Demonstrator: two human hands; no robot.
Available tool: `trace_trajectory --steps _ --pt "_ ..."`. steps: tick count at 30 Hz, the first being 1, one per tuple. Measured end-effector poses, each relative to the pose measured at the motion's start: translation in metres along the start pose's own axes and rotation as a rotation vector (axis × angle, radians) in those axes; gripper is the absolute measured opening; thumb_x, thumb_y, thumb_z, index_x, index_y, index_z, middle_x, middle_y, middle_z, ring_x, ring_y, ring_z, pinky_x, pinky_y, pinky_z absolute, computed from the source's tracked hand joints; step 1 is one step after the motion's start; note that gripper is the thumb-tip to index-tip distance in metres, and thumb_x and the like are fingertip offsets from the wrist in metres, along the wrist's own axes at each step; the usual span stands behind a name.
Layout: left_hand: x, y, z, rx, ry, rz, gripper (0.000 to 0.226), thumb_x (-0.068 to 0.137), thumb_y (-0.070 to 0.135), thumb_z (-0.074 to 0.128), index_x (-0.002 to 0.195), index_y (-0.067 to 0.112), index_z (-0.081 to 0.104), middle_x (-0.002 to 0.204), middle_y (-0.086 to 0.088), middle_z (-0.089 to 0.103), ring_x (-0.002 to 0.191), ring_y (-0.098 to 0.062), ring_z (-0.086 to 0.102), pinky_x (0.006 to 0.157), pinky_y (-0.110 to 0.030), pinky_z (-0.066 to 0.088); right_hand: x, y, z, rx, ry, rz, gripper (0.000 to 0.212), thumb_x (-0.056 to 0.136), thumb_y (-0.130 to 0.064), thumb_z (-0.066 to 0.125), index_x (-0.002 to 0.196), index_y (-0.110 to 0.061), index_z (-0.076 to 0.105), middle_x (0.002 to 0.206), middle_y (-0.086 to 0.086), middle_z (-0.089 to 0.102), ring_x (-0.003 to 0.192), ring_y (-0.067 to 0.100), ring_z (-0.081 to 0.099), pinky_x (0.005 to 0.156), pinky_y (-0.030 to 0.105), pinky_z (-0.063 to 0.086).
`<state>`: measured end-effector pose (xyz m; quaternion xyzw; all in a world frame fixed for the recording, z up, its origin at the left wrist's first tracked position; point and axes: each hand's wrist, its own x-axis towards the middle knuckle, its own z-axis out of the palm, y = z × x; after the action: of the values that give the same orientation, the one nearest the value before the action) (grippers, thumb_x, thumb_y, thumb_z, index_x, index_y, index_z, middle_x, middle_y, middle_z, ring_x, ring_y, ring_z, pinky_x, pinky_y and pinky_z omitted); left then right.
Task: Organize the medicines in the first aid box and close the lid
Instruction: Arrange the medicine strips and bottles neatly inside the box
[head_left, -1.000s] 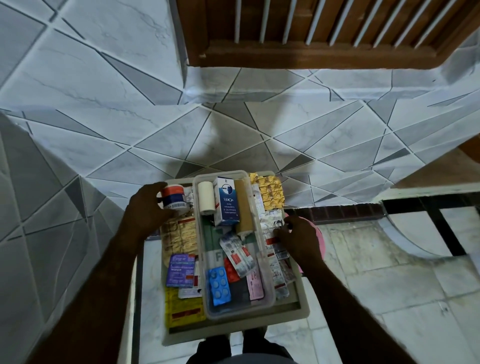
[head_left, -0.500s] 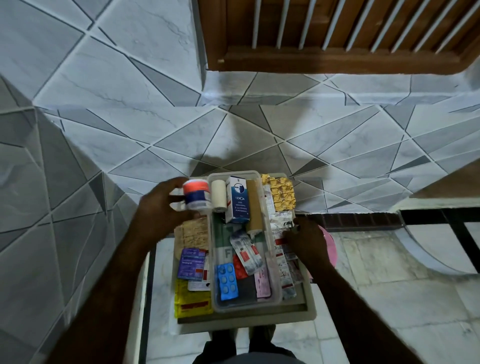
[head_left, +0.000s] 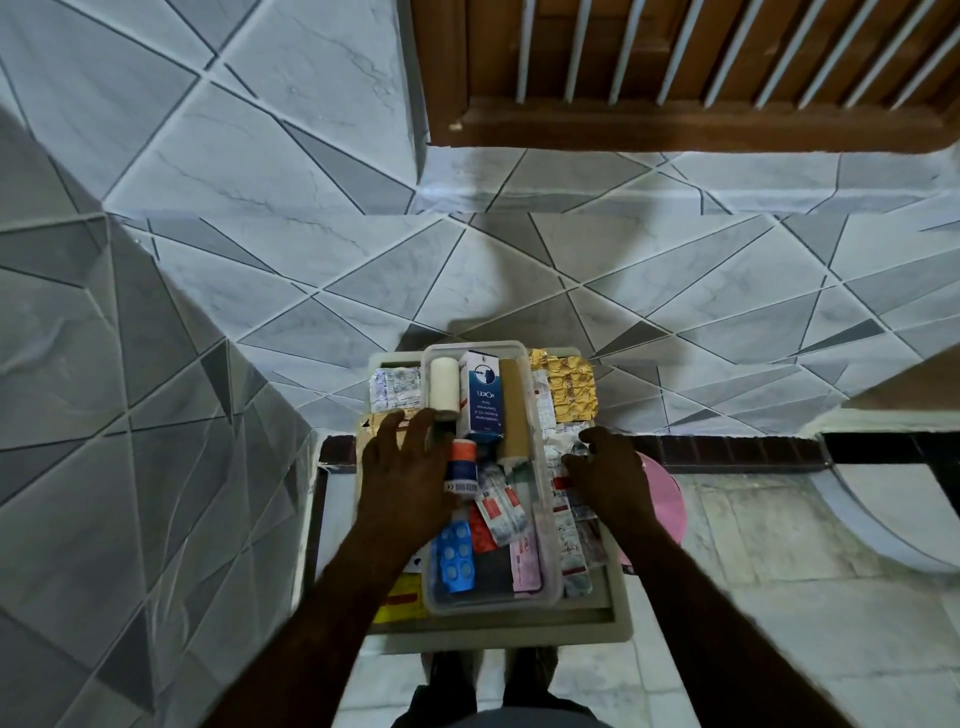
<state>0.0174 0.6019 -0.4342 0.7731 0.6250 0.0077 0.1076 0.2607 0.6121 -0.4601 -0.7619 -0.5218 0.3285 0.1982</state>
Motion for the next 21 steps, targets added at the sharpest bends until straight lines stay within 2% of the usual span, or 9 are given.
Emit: trace_trajectory --steps 2,6,9,11,16,21 --pt "0.003 0.002 0.005 0.033 0.015 -0.009 0.081 0.054 0.043 0.085 0.125 0.018 0.057 0.141 -0.014 0.048 0.132 -0.044 0.038 0.101 -0.06 0.038 0.001 0.003 0.0 -0.007 -0.011 0.006 0.031 0.082 -0.032 0.06 0.109 -0.017 0.061 0.106 0.007 0.067 0.087 0.018 0.062 0.078 0.035 0.053" --pt "0.006 0.004 0.008 0.054 0.023 -0.03 0.081 0.054 0.035 0.086 0.126 0.016 0.055 0.14 -0.014 0.048 0.13 -0.045 0.04 0.1 -0.059 0.039 0.001 0.005 -0.001 -0.085 -0.017 -0.024 0.032 0.088 -0.022 0.06 0.118 -0.01 0.06 0.116 0.013 0.06 0.097 0.021 0.054 0.078 0.028 0.039" --pt "0.007 0.006 0.011 0.085 0.041 -0.037 0.081 0.052 0.028 0.087 0.126 0.013 0.056 0.139 -0.015 0.05 0.128 -0.045 0.044 0.098 -0.058 0.041 -0.003 0.004 -0.002 -0.102 -0.027 -0.037 0.035 0.088 -0.026 0.06 0.12 -0.013 0.06 0.12 0.011 0.06 0.105 0.025 0.058 0.086 0.032 0.046" --pt "0.008 0.006 0.015 0.092 0.054 -0.032 0.076 0.055 0.026 0.085 0.124 0.012 0.057 0.137 -0.016 0.052 0.125 -0.044 0.047 0.096 -0.057 0.043 -0.004 0.005 -0.001 -0.115 -0.045 -0.04 0.035 0.084 -0.03 0.062 0.117 -0.016 0.06 0.118 0.012 0.061 0.101 0.025 0.061 0.087 0.038 0.051" --pt "0.012 0.002 0.024 0.047 -0.016 -0.053 0.077 0.071 0.03 0.075 0.139 0.016 0.04 0.151 -0.011 0.034 0.135 -0.041 0.032 0.105 -0.058 0.037 -0.007 0.003 0.001 -0.138 -0.067 0.002 0.043 0.077 -0.031 0.072 0.115 -0.016 0.062 0.112 0.01 0.059 0.092 0.025 0.062 0.079 0.032 0.049" --pt "0.006 0.0 0.019 -0.132 0.022 0.004 0.081 0.075 0.04 0.071 0.145 0.024 0.033 0.155 -0.008 0.025 0.139 -0.034 0.026 0.108 -0.054 0.032 -0.011 0.003 -0.002 -0.178 -0.096 0.023 0.029 0.08 -0.035 0.069 0.098 -0.014 0.06 0.095 0.005 0.064 0.082 0.019 0.06 0.07 0.031 0.046"
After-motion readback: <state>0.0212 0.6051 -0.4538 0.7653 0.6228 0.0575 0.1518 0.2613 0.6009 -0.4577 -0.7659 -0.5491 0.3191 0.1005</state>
